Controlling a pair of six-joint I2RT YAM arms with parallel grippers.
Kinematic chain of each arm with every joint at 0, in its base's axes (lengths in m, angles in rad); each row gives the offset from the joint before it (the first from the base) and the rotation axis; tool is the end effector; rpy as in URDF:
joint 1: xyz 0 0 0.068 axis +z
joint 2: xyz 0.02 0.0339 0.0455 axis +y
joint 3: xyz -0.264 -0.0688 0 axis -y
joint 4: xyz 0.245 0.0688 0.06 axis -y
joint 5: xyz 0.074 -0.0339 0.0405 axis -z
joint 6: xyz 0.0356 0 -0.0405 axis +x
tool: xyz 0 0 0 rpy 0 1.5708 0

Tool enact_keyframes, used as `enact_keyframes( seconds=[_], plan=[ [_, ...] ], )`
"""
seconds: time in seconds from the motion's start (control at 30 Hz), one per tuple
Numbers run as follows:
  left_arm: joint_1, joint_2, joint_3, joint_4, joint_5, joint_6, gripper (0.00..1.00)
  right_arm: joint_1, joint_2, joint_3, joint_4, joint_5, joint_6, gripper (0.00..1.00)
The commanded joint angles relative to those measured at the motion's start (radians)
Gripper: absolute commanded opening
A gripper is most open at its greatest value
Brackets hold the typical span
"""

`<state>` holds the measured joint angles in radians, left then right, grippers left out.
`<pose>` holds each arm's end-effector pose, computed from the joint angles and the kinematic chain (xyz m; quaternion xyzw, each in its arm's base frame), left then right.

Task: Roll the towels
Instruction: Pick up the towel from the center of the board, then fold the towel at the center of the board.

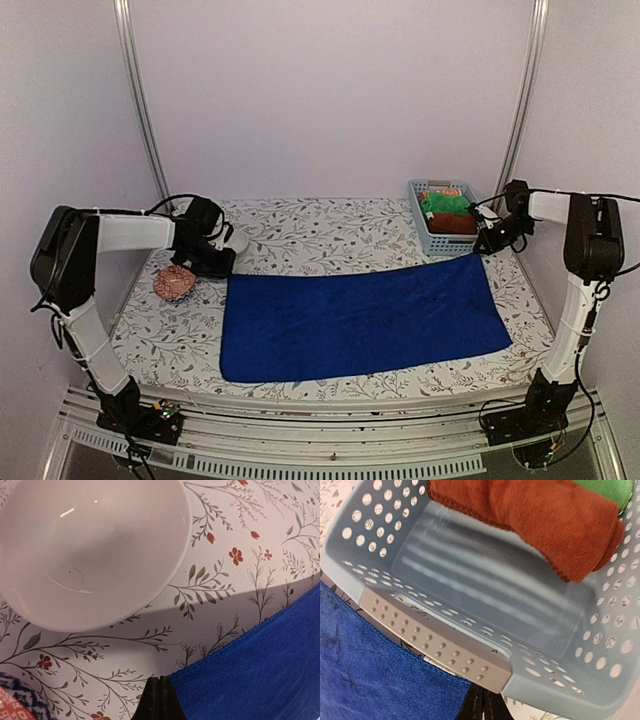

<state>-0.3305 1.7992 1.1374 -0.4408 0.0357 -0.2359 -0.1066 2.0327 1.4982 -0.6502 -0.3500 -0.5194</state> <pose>0.3395 -0.1178 0.1696 0.0501 0.9713 -0.0815 0.2178 0.4184 -0.0325 0.1771 -0.2308 0.9391 0.1044 0.2324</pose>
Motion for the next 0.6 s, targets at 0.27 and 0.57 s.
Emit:
enact_keyframes(
  seconds=[0.27,0.57],
  plan=[
    [0.041,-0.135,-0.067,0.115,0.002,-0.013,0.0,-0.019,-0.041,0.113,-0.038,-0.025,0.001,0.03],
    [0.042,-0.178,-0.094,0.13,0.064,0.002,0.0,-0.021,-0.061,0.09,-0.046,-0.048,-0.006,0.03]
  ],
)
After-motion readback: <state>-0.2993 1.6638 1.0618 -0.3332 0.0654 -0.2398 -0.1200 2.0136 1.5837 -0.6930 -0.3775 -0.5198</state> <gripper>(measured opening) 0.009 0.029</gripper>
